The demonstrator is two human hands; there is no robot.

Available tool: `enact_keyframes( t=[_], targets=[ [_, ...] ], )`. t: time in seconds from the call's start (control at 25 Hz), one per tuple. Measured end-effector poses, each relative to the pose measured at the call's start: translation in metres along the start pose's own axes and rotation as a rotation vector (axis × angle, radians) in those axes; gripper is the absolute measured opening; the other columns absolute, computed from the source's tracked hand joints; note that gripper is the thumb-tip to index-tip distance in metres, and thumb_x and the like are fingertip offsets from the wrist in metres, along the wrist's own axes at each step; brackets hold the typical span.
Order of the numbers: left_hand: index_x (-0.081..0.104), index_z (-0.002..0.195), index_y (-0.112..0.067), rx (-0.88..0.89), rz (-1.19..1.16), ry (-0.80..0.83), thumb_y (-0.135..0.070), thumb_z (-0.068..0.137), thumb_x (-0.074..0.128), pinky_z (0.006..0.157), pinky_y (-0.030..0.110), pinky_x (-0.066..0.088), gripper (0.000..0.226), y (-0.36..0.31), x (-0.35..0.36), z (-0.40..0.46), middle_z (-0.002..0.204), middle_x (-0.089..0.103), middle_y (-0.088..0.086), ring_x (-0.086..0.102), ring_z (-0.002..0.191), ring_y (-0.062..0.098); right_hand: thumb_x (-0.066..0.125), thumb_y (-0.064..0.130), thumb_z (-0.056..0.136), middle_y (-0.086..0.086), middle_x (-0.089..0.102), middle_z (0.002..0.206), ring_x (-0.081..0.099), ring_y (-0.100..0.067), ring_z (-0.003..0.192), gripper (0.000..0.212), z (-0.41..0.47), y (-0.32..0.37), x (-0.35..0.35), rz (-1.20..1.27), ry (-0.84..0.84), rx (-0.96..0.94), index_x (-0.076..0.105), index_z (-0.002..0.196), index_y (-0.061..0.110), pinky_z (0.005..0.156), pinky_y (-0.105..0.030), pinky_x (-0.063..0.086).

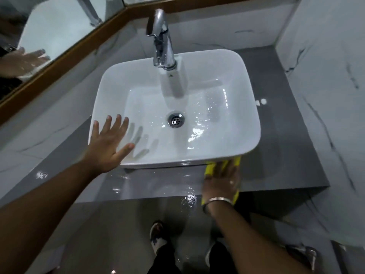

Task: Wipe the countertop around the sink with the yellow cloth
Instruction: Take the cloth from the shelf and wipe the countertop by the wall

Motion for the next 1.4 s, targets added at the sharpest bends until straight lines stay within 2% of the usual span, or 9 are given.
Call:
enact_keyframes(
  t=[0.16,0.32,0.56,0.8,0.88,1.0,1.16,1.28,1.4],
  targets=[
    [0.004,0.153,-0.025,0.025,-0.034,-0.009,-0.072,0.089,0.009,0.117,0.056,-0.007,0.079,0.005,0.004,0.000,0.162,0.004,0.005,-0.005,0.148,0.025,0.054,0.029,0.082,-0.020,0.009,0.156,0.010,-0.041,0.142,0.081,-0.040,0.087,0.034,-0.216,0.189,-0.113,0.007,0.147,0.020,0.113,-0.052,0.017],
    [0.004,0.153,-0.023,0.022,-0.016,-0.024,-0.075,0.087,0.008,0.117,0.058,-0.004,0.084,0.007,0.005,0.000,0.162,0.008,0.009,0.001,0.148,0.030,0.057,0.032,0.067,-0.009,0.055,0.136,0.056,-0.032,0.118,0.078,-0.025,0.041,-0.009,-0.590,-0.055,-0.617,0.028,0.139,0.026,0.084,-0.040,0.054],
    [0.003,0.152,-0.023,0.049,-0.041,-0.076,-0.078,0.084,0.009,0.117,0.056,-0.006,0.088,0.009,0.006,0.002,0.162,0.009,0.011,0.004,0.148,0.031,0.038,0.037,0.077,-0.019,0.063,0.110,0.061,-0.036,0.097,0.046,-0.034,0.055,0.030,-0.110,-0.189,0.322,0.061,0.109,0.013,0.079,-0.042,0.049],
    [0.008,0.152,-0.022,0.069,-0.075,-0.097,-0.078,0.085,0.016,0.117,0.059,-0.001,0.087,0.016,0.008,0.002,0.160,0.016,0.014,0.010,0.147,0.034,0.053,0.041,0.060,-0.012,0.072,0.097,0.063,-0.032,0.086,0.042,-0.071,0.161,0.106,-0.551,0.373,-0.473,0.071,0.094,0.023,0.075,-0.036,0.047],
    [0.009,0.152,-0.023,0.066,-0.073,-0.100,-0.079,0.085,0.018,0.117,0.059,-0.001,0.088,0.016,0.008,0.004,0.160,0.016,0.014,0.011,0.147,0.034,0.055,0.032,0.068,-0.014,0.072,0.089,0.066,-0.036,0.080,0.032,-0.042,0.106,0.051,-0.585,0.222,-0.289,0.071,0.091,0.017,0.072,-0.038,0.053],
    [0.006,0.152,-0.024,0.056,-0.061,-0.107,-0.081,0.083,0.017,0.117,0.059,-0.002,0.090,0.014,0.010,0.005,0.161,0.012,0.012,0.010,0.147,0.034,0.057,0.028,0.078,-0.022,0.052,0.128,0.057,-0.044,0.096,0.045,-0.010,0.015,-0.032,-0.555,-0.118,0.056,0.054,0.123,0.021,0.078,-0.046,0.050],
    [0.006,0.152,-0.023,0.039,-0.050,-0.102,-0.081,0.083,0.018,0.117,0.059,-0.001,0.091,0.013,0.009,0.006,0.161,0.012,0.012,0.010,0.148,0.033,0.055,0.026,0.077,-0.023,0.052,0.121,0.055,-0.043,0.104,0.057,-0.025,0.057,0.019,-0.390,-0.193,0.355,0.043,0.132,0.016,0.086,-0.041,0.047],
    [0.008,0.152,-0.021,0.044,-0.050,-0.092,-0.079,0.084,0.020,0.117,0.060,0.000,0.090,0.014,0.008,0.005,0.160,0.016,0.015,0.011,0.147,0.034,0.064,0.032,0.061,-0.016,0.065,0.100,0.051,-0.034,0.087,0.052,-0.087,0.162,0.114,-0.550,0.163,-0.312,0.063,0.111,0.021,0.078,-0.039,0.042],
    [0.009,0.152,-0.020,0.029,-0.051,-0.106,-0.078,0.084,0.022,0.117,0.061,0.001,0.089,0.014,0.007,0.004,0.160,0.017,0.015,0.011,0.147,0.033,0.061,0.042,0.058,-0.005,0.065,0.090,0.047,-0.027,0.072,0.046,-0.097,0.152,0.112,-0.586,0.312,-0.563,0.069,0.100,0.026,0.065,-0.036,0.035]
  ],
)
Point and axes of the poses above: each hand's wrist, its own z-axis towards the middle knuckle, its own x-axis out of the palm, y = z × x, the point moved 3 cm from there along z, towards the middle knuckle
